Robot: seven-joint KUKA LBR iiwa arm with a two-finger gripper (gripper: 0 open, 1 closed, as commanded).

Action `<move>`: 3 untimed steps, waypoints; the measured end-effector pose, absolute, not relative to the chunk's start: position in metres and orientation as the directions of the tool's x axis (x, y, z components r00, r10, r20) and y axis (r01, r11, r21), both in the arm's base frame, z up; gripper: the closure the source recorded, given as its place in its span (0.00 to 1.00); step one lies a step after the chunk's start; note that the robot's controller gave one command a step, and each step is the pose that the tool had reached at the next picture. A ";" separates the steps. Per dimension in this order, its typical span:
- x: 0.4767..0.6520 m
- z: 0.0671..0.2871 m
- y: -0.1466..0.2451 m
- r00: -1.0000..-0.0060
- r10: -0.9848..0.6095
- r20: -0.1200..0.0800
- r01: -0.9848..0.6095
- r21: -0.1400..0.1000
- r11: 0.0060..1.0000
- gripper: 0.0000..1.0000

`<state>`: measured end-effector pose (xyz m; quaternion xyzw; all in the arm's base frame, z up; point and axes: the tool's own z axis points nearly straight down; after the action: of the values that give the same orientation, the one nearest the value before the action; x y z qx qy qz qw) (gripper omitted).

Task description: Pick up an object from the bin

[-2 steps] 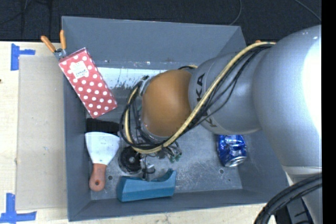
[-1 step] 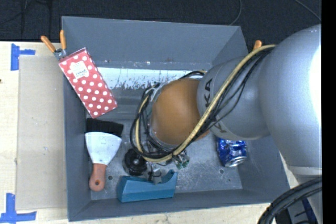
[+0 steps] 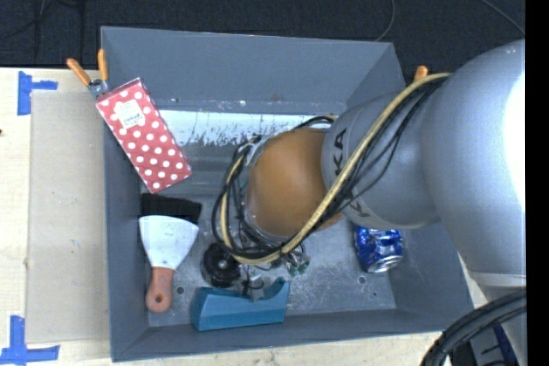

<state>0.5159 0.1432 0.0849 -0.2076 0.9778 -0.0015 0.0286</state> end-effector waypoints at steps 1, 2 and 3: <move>0.516 0.085 0.143 -0.913 -0.405 -0.055 -0.405 -0.015 0.914 1.00; 0.516 0.085 0.143 -0.913 -0.405 -0.055 -0.404 -0.015 0.914 1.00; 0.530 0.087 0.167 -0.681 -0.731 -0.046 -0.730 -0.034 0.682 1.00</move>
Offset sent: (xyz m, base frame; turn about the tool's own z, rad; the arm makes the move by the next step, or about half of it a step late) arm 0.0000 0.0000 0.0000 0.0000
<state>0.5301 0.1674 0.0872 -0.3984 0.9168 -0.0064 0.0277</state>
